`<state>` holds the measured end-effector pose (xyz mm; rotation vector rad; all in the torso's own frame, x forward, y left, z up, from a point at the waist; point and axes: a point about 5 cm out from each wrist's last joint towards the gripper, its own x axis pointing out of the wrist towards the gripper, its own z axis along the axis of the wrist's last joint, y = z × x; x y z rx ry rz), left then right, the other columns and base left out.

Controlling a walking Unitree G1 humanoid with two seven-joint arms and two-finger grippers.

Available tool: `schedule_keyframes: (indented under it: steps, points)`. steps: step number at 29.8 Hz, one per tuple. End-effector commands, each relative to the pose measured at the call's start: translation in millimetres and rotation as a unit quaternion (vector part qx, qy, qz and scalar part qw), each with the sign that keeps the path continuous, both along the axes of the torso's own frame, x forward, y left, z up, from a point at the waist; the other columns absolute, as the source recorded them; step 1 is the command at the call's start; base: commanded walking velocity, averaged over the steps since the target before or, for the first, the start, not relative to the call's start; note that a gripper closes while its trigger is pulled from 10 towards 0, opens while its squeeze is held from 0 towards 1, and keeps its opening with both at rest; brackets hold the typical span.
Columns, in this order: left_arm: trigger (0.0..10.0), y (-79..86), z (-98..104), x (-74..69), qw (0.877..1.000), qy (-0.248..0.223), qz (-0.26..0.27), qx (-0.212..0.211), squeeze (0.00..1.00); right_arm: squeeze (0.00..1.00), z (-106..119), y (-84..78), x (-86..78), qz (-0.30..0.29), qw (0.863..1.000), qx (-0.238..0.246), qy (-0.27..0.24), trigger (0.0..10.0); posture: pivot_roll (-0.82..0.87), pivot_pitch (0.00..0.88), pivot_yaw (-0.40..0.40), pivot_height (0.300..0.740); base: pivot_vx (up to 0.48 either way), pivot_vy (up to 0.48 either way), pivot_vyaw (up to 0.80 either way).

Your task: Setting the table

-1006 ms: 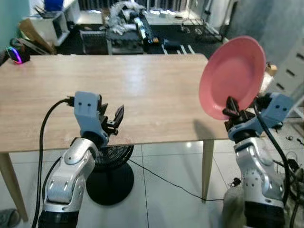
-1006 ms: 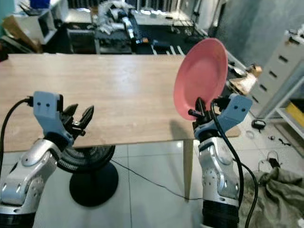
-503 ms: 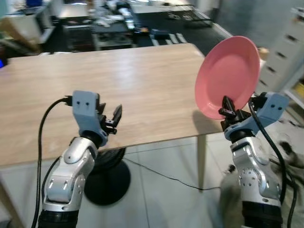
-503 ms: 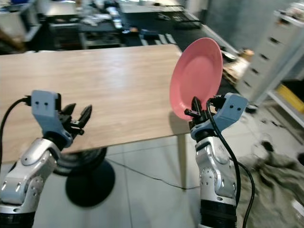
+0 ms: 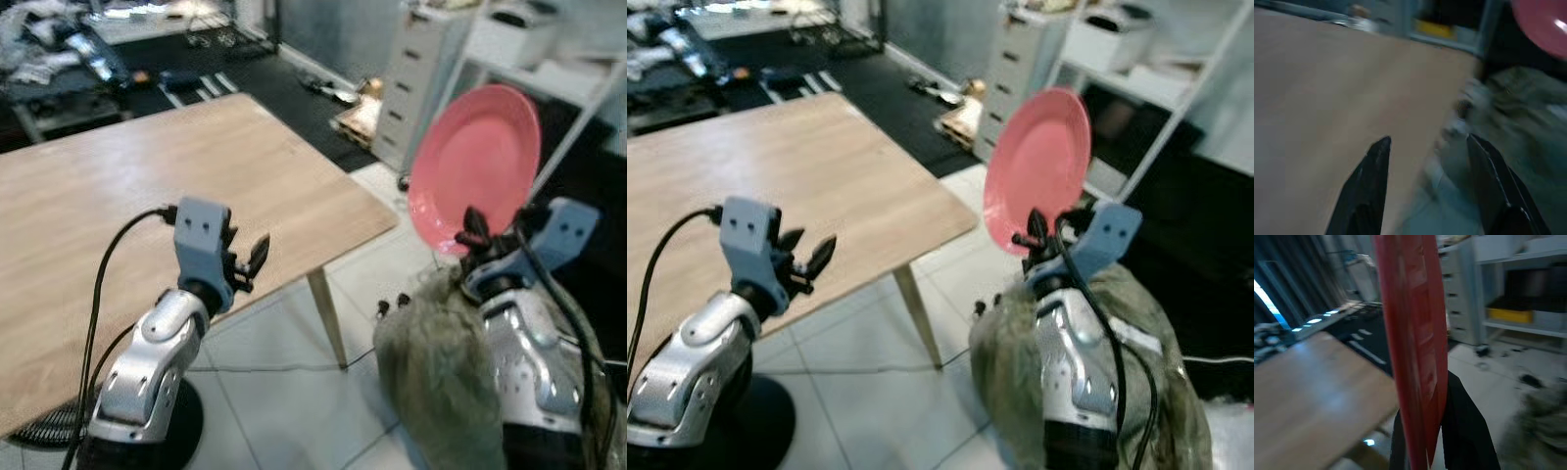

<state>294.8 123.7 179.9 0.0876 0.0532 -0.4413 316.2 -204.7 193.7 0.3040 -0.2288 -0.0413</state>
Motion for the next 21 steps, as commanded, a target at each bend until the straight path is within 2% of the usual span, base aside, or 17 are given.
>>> schedule_keyframes:
  steps: [1,5,6,8,11,13,14,16,18,20,21]
  points:
    - [10.0,-6.2,-6,-5.0,0.999,0.016,-0.023,0.017,0.00,0.00,-1,-4.1,-1.3,-0.009,1.000,-0.010,-0.001,10.0,-0.05,0.000,0.061,0.740,0.000,0.000,-0.80]
    - [10.0,-9.2,-24,-12.0,0.996,0.052,-0.027,0.061,0.00,0.00,-10,-6.7,-5.4,-0.012,0.999,-0.031,0.014,10.0,-0.05,0.000,0.056,0.740,0.000,0.000,-0.80]
    - [10.0,-9.2,-24,-12.0,0.996,0.052,-0.027,0.061,0.00,0.00,-10,-6.7,-5.4,-0.012,0.999,-0.031,0.014,10.0,-0.05,0.000,0.056,0.740,0.000,0.000,-0.80]
    - [10.0,-8.7,-42,-16.2,0.994,0.077,-0.004,0.076,0.00,0.00,-30,-10.4,-14.1,-0.013,0.998,-0.049,0.046,10.0,-0.05,0.000,0.053,0.740,0.000,0.000,-0.80]
    - [10.0,-7.1,-49,-17.5,0.993,0.084,0.013,0.077,0.00,0.00,-41,-12.0,-19.5,-0.012,0.996,-0.054,0.065,10.0,-0.05,0.000,0.052,0.740,0.000,0.000,-0.80]
    - [10.0,1.6,-71,-24.4,0.990,0.096,0.047,0.088,0.00,0.00,-72,-13.8,-34.5,-0.009,0.993,-0.025,0.118,10.0,-0.05,0.000,0.048,0.740,0.000,0.000,-0.80]
    - [10.0,1.6,-71,-24.4,0.990,0.096,0.047,0.088,0.00,0.00,-72,-13.8,-34.5,-0.009,0.993,-0.025,0.118,10.0,-0.05,0.000,0.048,0.740,0.000,0.000,-0.80]
    - [10.0,9.5,-89,-35.0,0.987,0.109,0.055,0.107,0.00,0.00,-98,-12.8,-50.4,-0.005,0.987,0.002,0.162,10.0,-0.06,0.000,0.042,0.740,0.000,0.000,-0.80]
    - [10.0,14.6,-100,-42.6,0.983,0.118,0.049,0.129,0.00,0.00,-115,-11.2,-62.7,0.000,0.981,0.001,0.192,10.0,-0.06,0.000,0.039,0.740,0.000,0.000,-0.80]
    - [10.0,14.6,-100,-42.6,0.983,0.118,0.049,0.129,0.00,0.00,-115,-11.2,-62.7,0.000,0.981,0.001,0.192,10.0,-0.06,0.000,0.039,0.740,0.000,0.000,-0.80]
    - [10.0,16.9,-105,-45.4,0.981,0.124,0.043,0.141,0.00,0.00,-123,-10.0,-68.6,0.005,0.979,-0.008,0.205,10.0,-0.06,0.000,0.039,0.740,0.000,0.000,-0.80]
